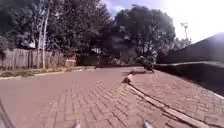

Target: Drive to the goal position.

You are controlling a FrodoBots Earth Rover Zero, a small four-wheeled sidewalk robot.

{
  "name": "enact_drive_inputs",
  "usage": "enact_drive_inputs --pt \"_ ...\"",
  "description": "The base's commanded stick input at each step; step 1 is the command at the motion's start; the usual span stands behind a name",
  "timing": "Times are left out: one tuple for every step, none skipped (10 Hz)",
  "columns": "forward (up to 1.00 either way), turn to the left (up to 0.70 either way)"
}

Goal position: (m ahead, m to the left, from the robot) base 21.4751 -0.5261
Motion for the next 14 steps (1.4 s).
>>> enact_drive_inputs --pt "0.70 0.00" --pt "0.70 0.00" --pt "0.70 0.00" --pt "0.70 0.00" --pt "0.70 0.00" --pt "0.70 0.00" --pt "0.70 0.00" --pt "0.70 0.00" --pt "0.70 0.00" --pt "0.70 0.00" --pt "0.70 0.00" --pt "0.70 0.00" --pt "0.70 0.00" --pt "0.70 0.00"
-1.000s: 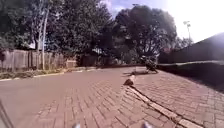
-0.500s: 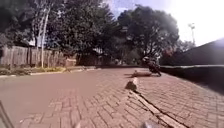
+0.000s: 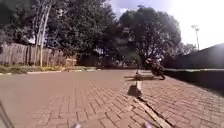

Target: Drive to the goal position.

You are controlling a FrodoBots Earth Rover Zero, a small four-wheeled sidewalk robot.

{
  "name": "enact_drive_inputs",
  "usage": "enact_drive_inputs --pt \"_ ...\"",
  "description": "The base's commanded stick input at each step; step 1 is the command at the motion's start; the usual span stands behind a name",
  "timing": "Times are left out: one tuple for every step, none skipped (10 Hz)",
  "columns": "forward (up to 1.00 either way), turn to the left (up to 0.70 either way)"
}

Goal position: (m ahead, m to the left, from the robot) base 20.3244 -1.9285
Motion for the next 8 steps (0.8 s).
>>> enact_drive_inputs --pt "0.70 0.00" --pt "0.70 0.00" --pt "0.70 0.00" --pt "0.70 0.00" --pt "0.70 0.00" --pt "0.70 0.00" --pt "0.70 0.00" --pt "0.70 0.00"
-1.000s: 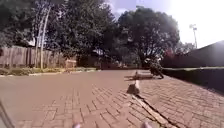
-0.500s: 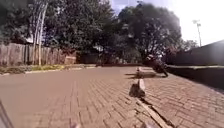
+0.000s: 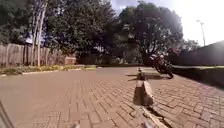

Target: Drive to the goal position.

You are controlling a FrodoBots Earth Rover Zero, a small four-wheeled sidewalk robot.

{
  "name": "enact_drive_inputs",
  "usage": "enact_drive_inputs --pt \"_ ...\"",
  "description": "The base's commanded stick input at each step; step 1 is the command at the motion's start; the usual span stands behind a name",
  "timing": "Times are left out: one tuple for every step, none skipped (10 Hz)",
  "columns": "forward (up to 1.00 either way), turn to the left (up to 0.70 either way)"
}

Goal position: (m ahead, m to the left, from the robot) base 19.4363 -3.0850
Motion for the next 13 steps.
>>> enact_drive_inputs --pt "0.70 0.00" --pt "0.70 0.00" --pt "0.70 0.00" --pt "0.70 0.00" --pt "0.70 0.00" --pt "0.70 0.00" --pt "0.70 0.00" --pt "0.70 0.00" --pt "0.70 -0.03" --pt "0.70 -0.22" --pt "0.70 -0.34" --pt "0.70 -0.35" --pt "0.70 -0.35"
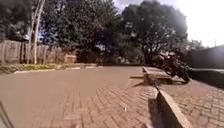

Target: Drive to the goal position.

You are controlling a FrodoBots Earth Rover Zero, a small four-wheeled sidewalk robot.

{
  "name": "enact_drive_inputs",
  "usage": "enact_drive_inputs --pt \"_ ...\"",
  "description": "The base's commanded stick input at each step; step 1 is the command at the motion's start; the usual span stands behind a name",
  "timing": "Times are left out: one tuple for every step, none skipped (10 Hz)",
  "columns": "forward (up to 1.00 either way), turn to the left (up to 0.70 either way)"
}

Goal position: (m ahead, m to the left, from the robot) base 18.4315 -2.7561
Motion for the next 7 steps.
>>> enact_drive_inputs --pt "0.70 -0.35" --pt "0.70 -0.34" --pt "0.70 -0.27" --pt "0.70 -0.05" --pt "0.70 0.00" --pt "0.70 0.00" --pt "0.70 0.00"
